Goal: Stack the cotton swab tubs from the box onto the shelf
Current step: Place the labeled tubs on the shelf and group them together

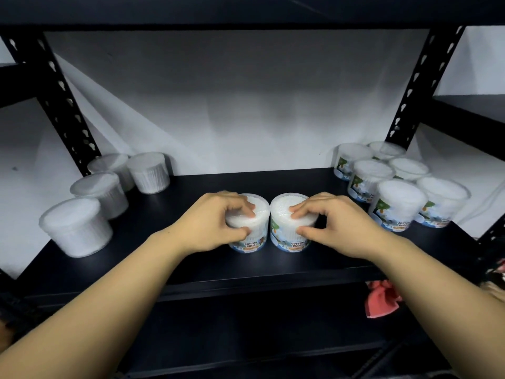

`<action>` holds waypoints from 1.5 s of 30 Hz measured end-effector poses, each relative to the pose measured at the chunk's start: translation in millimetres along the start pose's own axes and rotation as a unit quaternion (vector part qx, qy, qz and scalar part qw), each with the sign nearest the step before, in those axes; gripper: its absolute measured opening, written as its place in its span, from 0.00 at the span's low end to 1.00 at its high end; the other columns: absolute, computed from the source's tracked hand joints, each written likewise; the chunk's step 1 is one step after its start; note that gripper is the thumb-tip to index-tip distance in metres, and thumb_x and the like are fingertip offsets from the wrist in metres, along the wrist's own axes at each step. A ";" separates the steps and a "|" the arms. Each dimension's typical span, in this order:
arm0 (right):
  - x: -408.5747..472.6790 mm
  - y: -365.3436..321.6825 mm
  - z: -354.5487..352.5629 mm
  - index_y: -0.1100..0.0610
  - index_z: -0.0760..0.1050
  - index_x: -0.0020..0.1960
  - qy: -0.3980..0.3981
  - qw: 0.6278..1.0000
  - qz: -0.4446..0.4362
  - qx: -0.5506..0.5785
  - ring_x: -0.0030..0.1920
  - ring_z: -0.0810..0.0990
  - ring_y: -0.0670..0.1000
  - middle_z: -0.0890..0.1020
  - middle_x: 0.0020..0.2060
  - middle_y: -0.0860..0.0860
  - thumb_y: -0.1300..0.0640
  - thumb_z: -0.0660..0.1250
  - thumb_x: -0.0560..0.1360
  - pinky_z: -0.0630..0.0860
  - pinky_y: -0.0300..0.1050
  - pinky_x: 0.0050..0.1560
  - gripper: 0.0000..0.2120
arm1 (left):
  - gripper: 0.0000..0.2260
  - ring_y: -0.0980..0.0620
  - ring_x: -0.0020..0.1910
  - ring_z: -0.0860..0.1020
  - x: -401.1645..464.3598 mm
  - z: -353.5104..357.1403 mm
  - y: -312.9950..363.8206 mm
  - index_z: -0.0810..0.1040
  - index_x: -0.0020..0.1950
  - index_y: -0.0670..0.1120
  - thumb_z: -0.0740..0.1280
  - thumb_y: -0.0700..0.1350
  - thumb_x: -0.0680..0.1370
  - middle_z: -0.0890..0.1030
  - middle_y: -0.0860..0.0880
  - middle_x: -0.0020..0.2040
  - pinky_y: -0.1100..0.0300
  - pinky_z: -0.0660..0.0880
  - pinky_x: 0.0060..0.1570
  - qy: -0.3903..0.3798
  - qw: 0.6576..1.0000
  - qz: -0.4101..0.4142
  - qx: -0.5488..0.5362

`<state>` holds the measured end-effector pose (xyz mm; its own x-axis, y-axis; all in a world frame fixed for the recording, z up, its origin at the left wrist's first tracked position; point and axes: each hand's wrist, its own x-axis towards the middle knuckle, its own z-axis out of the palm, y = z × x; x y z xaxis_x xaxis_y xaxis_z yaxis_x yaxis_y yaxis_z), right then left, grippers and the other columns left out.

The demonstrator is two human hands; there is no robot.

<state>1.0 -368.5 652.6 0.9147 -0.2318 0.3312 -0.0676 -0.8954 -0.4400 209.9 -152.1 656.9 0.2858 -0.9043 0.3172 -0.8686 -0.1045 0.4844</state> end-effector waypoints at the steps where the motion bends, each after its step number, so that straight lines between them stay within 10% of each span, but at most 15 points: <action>1: 3.0 3.8 -3.5 0.45 0.83 0.54 -0.007 1.000 0.003 -0.014 0.60 0.78 0.40 0.83 0.55 0.35 0.50 0.77 0.70 0.72 0.47 0.66 0.13 | 0.16 0.59 0.61 0.76 5.8 0.1 -0.2 0.84 0.54 0.55 0.74 0.52 0.67 0.82 0.59 0.55 0.60 0.72 0.63 -0.008 1.000 0.003 0.019; 45: 129.9 157.8 -63.7 0.51 0.78 0.56 -0.043 0.973 0.169 -0.153 0.51 0.78 0.55 0.79 0.52 0.53 0.60 0.69 0.76 0.76 0.44 0.51 0.10 | 0.16 0.49 0.62 0.76 235.8 57.7 -15.8 0.80 0.65 0.48 0.72 0.45 0.77 0.79 0.49 0.62 0.65 0.65 0.55 -0.051 0.991 -0.022 0.120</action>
<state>83.8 -564.1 679.3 0.8487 -0.5118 0.1334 -0.4738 -0.8478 -0.2382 267.6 -387.6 677.0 0.2944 -0.9325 0.2094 -0.9309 -0.2302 0.2837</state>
